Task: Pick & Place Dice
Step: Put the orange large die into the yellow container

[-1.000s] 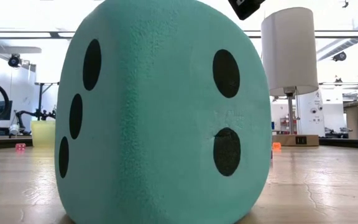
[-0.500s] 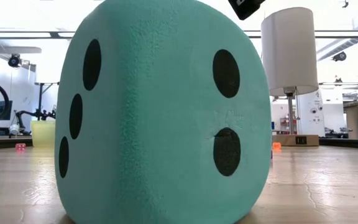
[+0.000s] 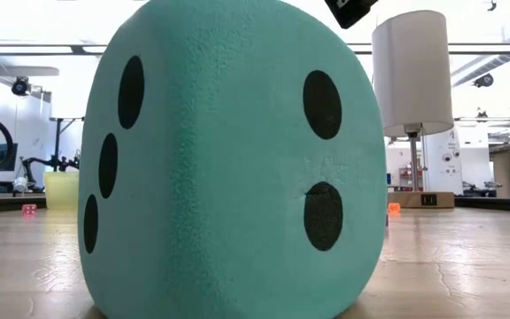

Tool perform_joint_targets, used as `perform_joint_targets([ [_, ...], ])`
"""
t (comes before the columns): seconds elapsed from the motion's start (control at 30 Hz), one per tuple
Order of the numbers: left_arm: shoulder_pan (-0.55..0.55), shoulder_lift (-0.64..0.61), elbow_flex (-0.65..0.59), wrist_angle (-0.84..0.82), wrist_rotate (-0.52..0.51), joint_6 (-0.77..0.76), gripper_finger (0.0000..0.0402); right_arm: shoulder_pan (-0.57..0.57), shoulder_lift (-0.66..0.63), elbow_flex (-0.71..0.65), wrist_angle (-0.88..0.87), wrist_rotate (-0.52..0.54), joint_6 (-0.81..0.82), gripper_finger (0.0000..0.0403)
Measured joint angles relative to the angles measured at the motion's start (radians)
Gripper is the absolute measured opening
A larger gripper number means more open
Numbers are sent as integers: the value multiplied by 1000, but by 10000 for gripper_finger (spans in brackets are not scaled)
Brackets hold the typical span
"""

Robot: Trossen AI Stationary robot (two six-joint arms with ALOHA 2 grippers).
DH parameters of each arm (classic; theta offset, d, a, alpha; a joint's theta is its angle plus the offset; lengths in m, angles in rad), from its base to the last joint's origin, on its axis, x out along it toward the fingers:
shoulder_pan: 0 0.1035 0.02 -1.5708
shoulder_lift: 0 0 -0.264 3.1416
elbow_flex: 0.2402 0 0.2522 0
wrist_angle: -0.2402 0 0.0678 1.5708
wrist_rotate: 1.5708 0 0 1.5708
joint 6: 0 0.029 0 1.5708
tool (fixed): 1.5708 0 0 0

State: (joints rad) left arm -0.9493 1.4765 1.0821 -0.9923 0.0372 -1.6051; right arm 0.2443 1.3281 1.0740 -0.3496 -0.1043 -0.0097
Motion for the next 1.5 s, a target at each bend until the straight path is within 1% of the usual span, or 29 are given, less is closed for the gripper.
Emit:
perform_joint_targets([
  [0.33,-1,4,-10,8,-9,10,399,0,0,0,0,0,0,28],
  [0.47,-1,32,-10,-14,-10,12,400,0,0,0,0,0,0,28],
  [0.6,-1,58,-6,23,-10,37,399,0,0,0,0,0,1,28],
  [1.37,-10,69,-9,25,1,53,400,0,0,0,0,0,2,28],
  [1.5,-10,69,-9,31,1,85,399,0,0,0,0,0,1,28],
])
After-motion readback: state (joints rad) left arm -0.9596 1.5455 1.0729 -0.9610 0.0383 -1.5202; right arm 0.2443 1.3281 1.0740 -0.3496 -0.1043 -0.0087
